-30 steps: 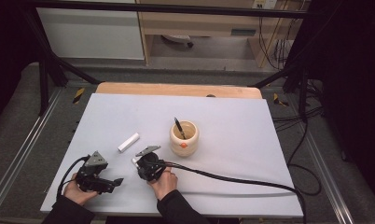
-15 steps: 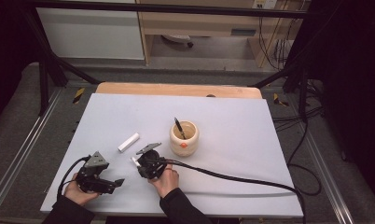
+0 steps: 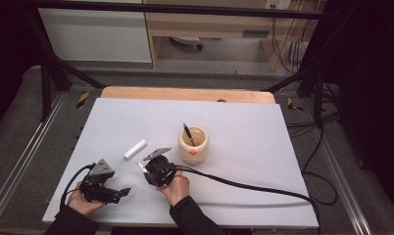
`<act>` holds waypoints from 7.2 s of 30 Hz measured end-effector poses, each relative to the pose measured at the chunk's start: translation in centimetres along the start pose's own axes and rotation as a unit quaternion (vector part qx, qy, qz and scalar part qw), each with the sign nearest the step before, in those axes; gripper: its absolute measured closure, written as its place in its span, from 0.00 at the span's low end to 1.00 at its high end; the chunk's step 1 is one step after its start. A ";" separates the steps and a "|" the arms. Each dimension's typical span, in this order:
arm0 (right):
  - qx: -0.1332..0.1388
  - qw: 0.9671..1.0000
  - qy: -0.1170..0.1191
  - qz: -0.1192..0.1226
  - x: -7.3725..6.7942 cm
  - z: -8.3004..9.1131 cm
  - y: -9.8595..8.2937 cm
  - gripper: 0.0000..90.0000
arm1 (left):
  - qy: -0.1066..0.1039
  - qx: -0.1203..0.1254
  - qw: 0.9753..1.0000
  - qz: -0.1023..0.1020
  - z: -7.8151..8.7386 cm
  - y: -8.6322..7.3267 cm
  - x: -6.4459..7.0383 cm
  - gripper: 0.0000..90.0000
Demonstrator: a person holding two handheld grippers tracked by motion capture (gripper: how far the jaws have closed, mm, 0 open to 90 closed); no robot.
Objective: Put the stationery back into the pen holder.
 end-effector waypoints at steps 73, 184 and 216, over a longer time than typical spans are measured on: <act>0.226 0.970 -0.078 -0.042 10.8 14.1 9.9 0.88 | -0.001 0.000 1.000 0.004 0.0 -0.1 -0.1 0.11; 0.068 0.996 -0.039 -0.037 19.0 17.5 -12.5 0.01 | 0.012 0.004 1.000 -0.012 -0.8 4.6 -1.5 0.11; 0.052 0.997 -0.037 -0.038 19.3 17.7 -13.2 0.01 | 0.024 -0.032 0.999 -0.027 -3.5 8.9 -3.8 0.05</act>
Point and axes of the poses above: each handheld gripper's, and its own axes: z roughly backward along the jaws, y roughly out of its top, x roughly to its right, the point moved 10 cm from there along -z, roughly forward along the jaws, and after that the axes turned 7 degrees about x, right-handed, at the moved point
